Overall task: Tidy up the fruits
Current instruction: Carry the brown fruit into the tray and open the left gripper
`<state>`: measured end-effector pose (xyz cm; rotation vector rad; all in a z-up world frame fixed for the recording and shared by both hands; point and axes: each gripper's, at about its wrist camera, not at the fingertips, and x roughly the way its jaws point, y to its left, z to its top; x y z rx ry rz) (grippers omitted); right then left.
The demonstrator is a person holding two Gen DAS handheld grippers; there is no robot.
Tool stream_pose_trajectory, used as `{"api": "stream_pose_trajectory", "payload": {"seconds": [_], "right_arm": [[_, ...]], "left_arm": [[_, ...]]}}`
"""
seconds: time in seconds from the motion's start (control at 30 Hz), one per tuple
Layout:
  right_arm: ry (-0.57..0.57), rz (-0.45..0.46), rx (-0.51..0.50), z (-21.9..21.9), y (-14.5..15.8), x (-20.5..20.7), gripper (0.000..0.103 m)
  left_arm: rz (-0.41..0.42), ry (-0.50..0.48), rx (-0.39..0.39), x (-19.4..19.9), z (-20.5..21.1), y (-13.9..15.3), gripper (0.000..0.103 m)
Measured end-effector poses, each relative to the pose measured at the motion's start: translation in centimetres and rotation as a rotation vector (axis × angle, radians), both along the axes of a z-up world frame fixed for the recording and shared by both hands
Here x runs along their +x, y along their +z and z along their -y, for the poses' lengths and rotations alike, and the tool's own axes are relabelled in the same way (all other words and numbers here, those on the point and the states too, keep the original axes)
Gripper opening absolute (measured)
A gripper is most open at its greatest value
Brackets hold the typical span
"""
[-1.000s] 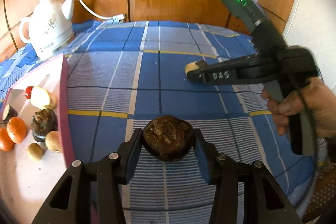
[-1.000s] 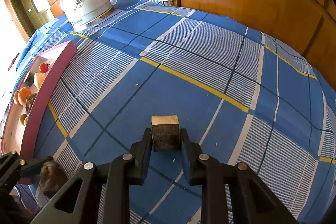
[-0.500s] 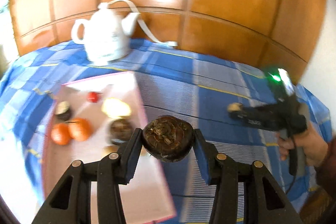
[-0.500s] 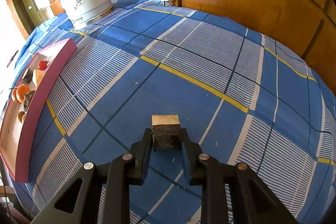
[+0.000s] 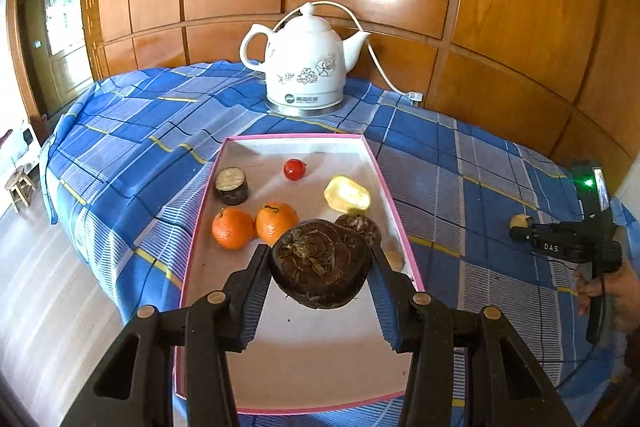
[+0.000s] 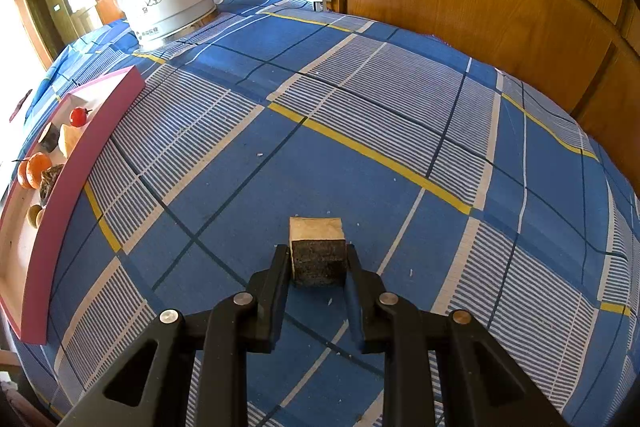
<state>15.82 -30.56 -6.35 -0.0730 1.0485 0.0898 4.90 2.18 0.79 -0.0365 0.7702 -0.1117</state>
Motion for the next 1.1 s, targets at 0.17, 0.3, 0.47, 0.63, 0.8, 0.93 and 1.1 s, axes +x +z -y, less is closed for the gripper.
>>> {"api": "stream_pose_trajectory", "payload": {"seconds": [0.17, 0.3, 0.47, 0.63, 0.8, 0.93, 1.1], "right_arm": [[-0.001, 0.001, -0.001, 0.0, 0.0, -0.1, 0.025], [0.0, 0.001, -0.002, 0.0, 0.0, -0.1, 0.025], [0.0, 0.001, -0.002, 0.0, 0.0, -0.1, 0.025], [0.0, 0.001, -0.003, 0.0, 0.0, -0.1, 0.025], [0.0, 0.001, -0.003, 0.0, 0.0, -0.1, 0.025], [-0.001, -0.002, -0.004, 0.0, 0.0, -0.1, 0.025], [-0.002, -0.001, -0.003, 0.0, 0.0, -0.1, 0.025]], "left_arm": [[0.0, -0.002, -0.002, -0.2, 0.0, 0.0, 0.048], [-0.006, -0.003, 0.0, -0.2, 0.1, -0.1, 0.048], [-0.032, -0.002, -0.009, -0.1, 0.0, -0.7, 0.048], [-0.077, 0.017, -0.035, 0.3, -1.1, -1.7, 0.048], [-0.18, 0.067, -0.085, 1.6, -3.5, -3.6, 0.048], [-0.24, 0.083, -0.087, 3.0, -4.6, -5.0, 0.048], [-0.284, 0.094, -0.085, 5.8, -4.8, -6.4, 0.049]]}}
